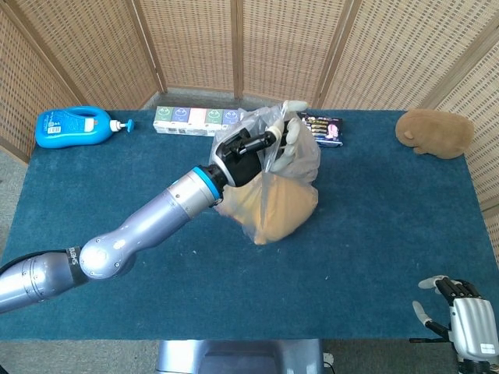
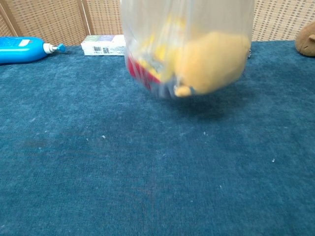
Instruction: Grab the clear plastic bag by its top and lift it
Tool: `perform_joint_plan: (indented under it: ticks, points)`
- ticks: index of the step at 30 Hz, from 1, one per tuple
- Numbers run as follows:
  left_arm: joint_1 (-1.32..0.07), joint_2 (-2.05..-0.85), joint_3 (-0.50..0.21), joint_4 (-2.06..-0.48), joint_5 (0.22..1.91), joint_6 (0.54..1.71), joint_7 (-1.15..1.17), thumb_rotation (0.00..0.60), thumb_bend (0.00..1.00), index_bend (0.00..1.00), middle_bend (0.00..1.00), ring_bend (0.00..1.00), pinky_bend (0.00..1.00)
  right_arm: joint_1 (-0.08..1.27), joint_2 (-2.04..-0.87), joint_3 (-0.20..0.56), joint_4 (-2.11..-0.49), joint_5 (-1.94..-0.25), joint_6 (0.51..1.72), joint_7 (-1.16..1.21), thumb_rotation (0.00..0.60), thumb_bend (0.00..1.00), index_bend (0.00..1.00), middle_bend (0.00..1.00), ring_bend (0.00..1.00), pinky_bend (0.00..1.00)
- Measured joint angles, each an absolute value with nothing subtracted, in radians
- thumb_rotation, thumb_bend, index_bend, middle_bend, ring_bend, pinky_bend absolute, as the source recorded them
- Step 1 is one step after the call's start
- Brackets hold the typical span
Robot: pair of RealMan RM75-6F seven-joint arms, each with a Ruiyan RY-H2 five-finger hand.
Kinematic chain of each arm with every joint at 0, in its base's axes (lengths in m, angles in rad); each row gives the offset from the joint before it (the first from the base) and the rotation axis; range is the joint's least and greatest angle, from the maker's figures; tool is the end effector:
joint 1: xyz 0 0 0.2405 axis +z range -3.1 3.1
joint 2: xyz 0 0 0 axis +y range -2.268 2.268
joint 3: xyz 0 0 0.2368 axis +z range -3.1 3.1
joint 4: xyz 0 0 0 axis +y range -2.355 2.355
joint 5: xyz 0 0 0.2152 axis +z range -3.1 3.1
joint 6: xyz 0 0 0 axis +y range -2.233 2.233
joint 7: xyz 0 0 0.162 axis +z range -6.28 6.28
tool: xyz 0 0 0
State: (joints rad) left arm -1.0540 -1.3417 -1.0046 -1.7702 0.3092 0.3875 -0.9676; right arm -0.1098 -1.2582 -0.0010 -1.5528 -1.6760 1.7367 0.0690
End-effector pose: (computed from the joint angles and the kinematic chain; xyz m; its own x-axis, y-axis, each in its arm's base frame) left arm 0.1527 0.3827 0.1131 -0.7664 0.5656 -0.3045 0.0110 0.4856 0.8741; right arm -0.2864 -0.1281 0.1295 0.2538 0.1286 0.9587 -0.9663 -0.0102 0.2572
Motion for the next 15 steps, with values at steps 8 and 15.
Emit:
perform_joint_plan:
  ticks: [8, 15]
  points:
    - [-1.082, -1.326, -1.012, -1.754, 0.301, 0.386, -0.980, 0.539, 0.69, 0.37, 0.66, 0.67, 0.82, -0.105, -1.263, 0.006, -1.557, -1.667, 1.727, 0.062, 0.600, 0.29, 0.44, 0.46, 0.49, 0.35]
    - [-1.085, -1.327, -1.003, -1.742, 0.302, 0.386, -0.991, 0.539, 0.69, 0.37, 0.66, 0.67, 0.82, -0.102, -1.260, 0.010, -1.561, -1.665, 1.724, 0.058, 0.600, 0.29, 0.44, 0.46, 0.49, 0.35]
